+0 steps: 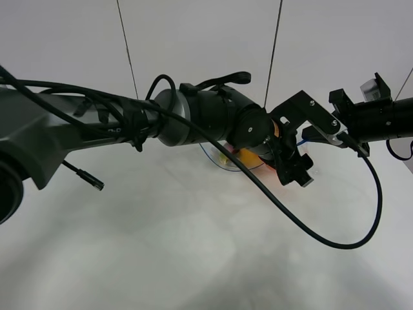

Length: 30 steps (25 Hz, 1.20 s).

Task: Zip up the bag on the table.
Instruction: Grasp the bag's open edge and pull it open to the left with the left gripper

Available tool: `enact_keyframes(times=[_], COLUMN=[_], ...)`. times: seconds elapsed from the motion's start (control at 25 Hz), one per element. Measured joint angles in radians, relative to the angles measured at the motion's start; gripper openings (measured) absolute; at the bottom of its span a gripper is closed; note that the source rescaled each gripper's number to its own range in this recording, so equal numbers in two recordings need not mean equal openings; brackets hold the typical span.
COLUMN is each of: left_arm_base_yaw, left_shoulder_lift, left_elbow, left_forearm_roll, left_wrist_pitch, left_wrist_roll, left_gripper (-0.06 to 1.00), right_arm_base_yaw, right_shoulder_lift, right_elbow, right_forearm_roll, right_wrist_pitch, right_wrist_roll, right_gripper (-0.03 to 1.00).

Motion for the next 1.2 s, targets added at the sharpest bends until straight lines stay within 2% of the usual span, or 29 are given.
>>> enact_keyframes(times=[0.56, 0.88, 1.2], left_arm_base_yaw=[0.000, 0.000, 0.000], left_shoulder_lift=[-0.001, -0.013, -0.014], left_elbow=[0.000, -0.072, -0.074], left_forearm_roll=[0.000, 0.000, 0.002], left_wrist_pitch=[0.024, 0.058, 0.084], left_wrist_roll=[0.020, 0.020, 0.020], left_gripper=[0.85, 0.85, 0.85], right_arm_base_yaw=[0.000, 0.000, 0.000], right_shoulder_lift=[0.000, 0.000, 0.000], right_elbow=[0.000, 0.000, 0.000], right_forearm_roll=[0.000, 0.000, 0.000], right_wrist_pitch=[0.001, 0.002, 0.005], right_wrist_roll=[-0.007, -0.007, -0.007], right_gripper=[0.00, 0.00, 0.00])
